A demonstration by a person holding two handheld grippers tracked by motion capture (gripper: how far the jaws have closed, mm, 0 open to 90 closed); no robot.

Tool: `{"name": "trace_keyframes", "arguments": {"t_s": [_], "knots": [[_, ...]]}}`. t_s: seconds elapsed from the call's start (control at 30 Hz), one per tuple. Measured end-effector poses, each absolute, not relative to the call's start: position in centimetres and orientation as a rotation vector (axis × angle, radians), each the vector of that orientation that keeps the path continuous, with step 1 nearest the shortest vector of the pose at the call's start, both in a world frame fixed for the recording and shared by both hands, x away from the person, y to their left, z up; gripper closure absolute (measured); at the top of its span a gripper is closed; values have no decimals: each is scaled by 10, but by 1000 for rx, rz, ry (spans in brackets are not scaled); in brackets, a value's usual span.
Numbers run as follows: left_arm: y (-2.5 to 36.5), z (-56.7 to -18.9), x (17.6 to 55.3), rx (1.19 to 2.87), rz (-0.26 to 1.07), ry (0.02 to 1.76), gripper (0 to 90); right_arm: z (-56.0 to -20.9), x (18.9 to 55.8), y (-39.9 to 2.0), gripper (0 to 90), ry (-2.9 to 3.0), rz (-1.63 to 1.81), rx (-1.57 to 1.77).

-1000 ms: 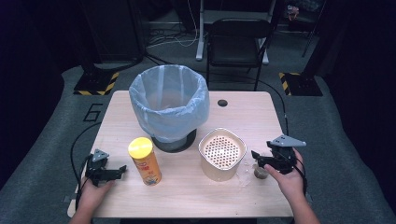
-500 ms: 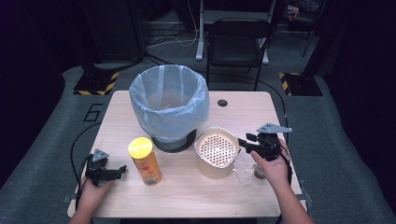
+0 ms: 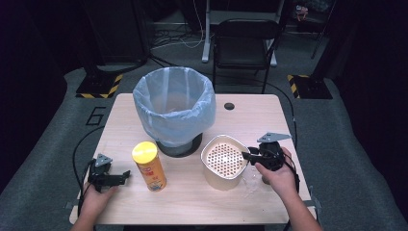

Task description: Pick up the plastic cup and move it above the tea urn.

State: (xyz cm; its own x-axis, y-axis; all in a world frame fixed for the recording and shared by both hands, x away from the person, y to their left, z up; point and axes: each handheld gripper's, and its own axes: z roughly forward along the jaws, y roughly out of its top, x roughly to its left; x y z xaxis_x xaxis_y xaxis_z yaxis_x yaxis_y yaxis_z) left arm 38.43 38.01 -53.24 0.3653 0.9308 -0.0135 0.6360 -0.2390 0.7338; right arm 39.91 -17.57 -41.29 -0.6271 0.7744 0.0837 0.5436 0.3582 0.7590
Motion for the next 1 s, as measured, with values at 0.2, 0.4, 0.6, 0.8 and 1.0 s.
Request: {"name": "trace_keyframes", "arguments": {"t_s": [0.2, 0.4, 0.6, 0.8, 1.0], "knots": [[380, -532, 384, 1975, 582, 1352, 39, -415, 365, -190, 629, 2346, 1138, 1180], [380, -532, 384, 1977, 583, 1350, 39, -415, 348, -198, 598, 2360, 1139, 1186], [380, -532, 384, 1978, 583, 1350, 39, -400, 340, -219, 391, 2173, 1192, 1194], [380, -532, 384, 1978, 583, 1350, 39, -411, 351, -241, 264, 2064, 1086, 1279], [380, -532, 384, 1974, 580, 1352, 39, -432, 354, -246, 154, 2002, 1009, 1364]]}}
